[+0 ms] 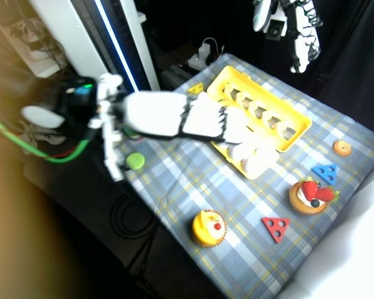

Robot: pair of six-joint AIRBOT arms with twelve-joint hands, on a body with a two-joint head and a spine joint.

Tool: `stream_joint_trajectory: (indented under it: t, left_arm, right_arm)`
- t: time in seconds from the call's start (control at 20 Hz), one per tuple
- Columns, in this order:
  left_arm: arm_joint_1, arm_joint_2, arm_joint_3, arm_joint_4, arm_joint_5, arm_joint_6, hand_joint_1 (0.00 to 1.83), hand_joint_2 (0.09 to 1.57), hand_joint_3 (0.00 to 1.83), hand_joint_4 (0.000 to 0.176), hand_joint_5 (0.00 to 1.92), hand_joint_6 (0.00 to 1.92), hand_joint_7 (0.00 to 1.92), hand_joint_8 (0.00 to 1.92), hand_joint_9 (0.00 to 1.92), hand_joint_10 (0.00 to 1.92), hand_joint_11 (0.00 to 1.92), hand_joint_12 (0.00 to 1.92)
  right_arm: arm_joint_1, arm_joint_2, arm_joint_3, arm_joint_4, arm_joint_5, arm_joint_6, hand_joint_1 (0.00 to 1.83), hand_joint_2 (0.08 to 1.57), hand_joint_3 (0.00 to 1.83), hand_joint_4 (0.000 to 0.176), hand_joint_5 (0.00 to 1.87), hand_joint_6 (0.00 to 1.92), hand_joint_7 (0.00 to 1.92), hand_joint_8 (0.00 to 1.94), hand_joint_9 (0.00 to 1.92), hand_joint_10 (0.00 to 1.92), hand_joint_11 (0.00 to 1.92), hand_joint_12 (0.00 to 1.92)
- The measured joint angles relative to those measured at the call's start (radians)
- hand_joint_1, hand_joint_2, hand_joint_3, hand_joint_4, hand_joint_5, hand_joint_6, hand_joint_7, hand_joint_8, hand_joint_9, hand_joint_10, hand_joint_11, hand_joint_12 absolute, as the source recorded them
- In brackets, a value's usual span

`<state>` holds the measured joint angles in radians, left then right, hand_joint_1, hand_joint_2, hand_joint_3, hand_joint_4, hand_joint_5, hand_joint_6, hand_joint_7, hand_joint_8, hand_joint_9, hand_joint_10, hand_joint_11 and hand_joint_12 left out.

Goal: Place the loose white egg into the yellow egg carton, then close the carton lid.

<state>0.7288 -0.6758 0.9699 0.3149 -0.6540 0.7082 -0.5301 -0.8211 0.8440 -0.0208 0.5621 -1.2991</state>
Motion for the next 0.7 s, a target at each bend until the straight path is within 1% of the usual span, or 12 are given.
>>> stream_joint_trajectory:
  t: [0.05,0.1,0.15,0.2,0.25,0.3,0.35,0.45,0.5,0.55,0.65,0.7]
  left_arm:
    - [0.011,-0.001,0.021,0.038,-0.005,-0.075,0.3,1.42,0.0,0.0,0.0,0.0,0.05,0.0,0.24,0.04,0.0,1.44]
    - [0.021,-0.006,0.043,0.058,0.0,-0.134,0.17,1.42,0.0,0.018,0.0,0.0,0.02,0.0,0.27,0.07,0.0,1.58]
    - [0.027,-0.017,0.071,0.077,0.023,-0.216,0.08,1.42,0.0,0.014,0.0,0.0,0.02,0.0,0.3,0.08,0.0,1.62]
    - [0.032,-0.022,0.084,0.106,0.04,-0.273,0.03,1.43,0.0,0.0,0.0,0.0,0.01,0.0,0.29,0.09,0.0,1.58]
    - [0.035,-0.026,0.089,0.131,0.042,-0.309,0.03,1.45,0.01,0.0,0.0,0.0,0.0,0.0,0.26,0.09,0.0,1.56]
    - [0.038,-0.033,0.089,0.156,0.048,-0.341,0.01,1.45,0.01,0.005,0.0,0.0,0.0,0.0,0.25,0.08,0.0,1.55]
    - [0.059,-0.037,0.088,0.171,0.039,-0.369,0.0,1.45,0.01,0.0,0.0,0.0,0.0,0.0,0.24,0.08,0.0,1.55]
    - [0.101,-0.04,0.092,0.176,0.034,-0.41,0.0,1.42,0.0,0.0,0.0,0.0,0.01,0.0,0.28,0.09,0.0,1.46]
    - [0.127,-0.048,0.103,0.174,0.034,-0.432,0.0,1.4,0.0,0.0,0.0,0.0,0.0,0.0,0.28,0.08,0.02,1.39]
    - [0.154,-0.055,0.113,0.169,0.035,-0.452,0.0,1.38,0.0,0.0,0.0,0.0,0.0,0.0,0.27,0.07,0.04,1.29]
    - [0.217,-0.072,0.129,0.135,0.039,-0.475,0.0,1.36,0.0,0.0,0.0,0.0,0.0,0.0,0.26,0.04,0.04,1.22]
    - [0.246,-0.076,0.131,0.111,0.034,-0.475,0.0,1.33,0.0,0.017,0.0,0.0,0.0,0.0,0.24,0.03,0.01,1.17]
  right_arm:
    - [-0.018,0.027,-0.021,-0.015,0.022,0.0,0.22,1.3,0.02,0.137,0.0,0.0,0.0,0.0,0.0,0.0,0.06,0.03]
    - [-0.036,0.048,-0.036,-0.016,0.039,0.0,0.28,1.32,0.0,0.101,0.0,0.0,0.0,0.0,0.0,0.0,0.01,0.16]
    - [-0.066,0.08,-0.053,-0.012,0.064,0.0,0.3,1.31,0.0,0.08,0.0,0.0,0.0,0.0,0.0,0.0,0.0,0.09]
    - [-0.093,0.111,-0.072,-0.005,0.08,0.0,0.25,1.31,0.0,0.071,0.0,0.0,0.0,0.0,0.0,0.0,0.0,0.13]
    - [-0.113,0.131,-0.085,0.001,0.09,0.0,0.32,1.32,0.0,0.063,0.0,0.0,0.0,0.0,0.0,0.0,0.0,0.14]
    - [-0.137,0.154,-0.101,0.003,0.11,0.0,0.28,1.33,0.0,0.01,0.0,0.0,0.0,0.0,0.0,0.0,0.0,0.03]
    - [-0.155,0.171,-0.115,0.005,0.129,-0.001,0.26,1.34,0.0,0.0,0.0,0.0,0.0,0.0,0.0,0.0,0.0,0.0]
    - [-0.161,0.19,-0.131,0.003,0.145,0.0,0.3,1.33,0.0,0.002,0.0,0.0,0.0,0.0,0.0,0.0,0.0,0.0]
    - [-0.171,0.195,-0.133,0.006,0.158,0.0,0.3,1.32,0.0,0.019,0.0,0.0,0.0,0.0,0.0,0.0,0.0,0.0]
    - [-0.171,0.196,-0.133,0.006,0.161,0.0,0.31,1.32,0.0,0.024,0.0,0.0,0.0,0.0,0.0,0.0,0.0,0.0]
    - [-0.172,0.196,-0.137,0.005,0.165,0.0,0.3,1.32,0.0,0.01,0.0,0.0,0.0,0.0,0.0,0.0,0.0,0.0]
    - [-0.172,0.196,-0.139,0.002,0.167,0.0,0.32,1.32,0.0,0.014,0.0,0.0,0.0,0.0,0.0,0.0,0.0,0.0]
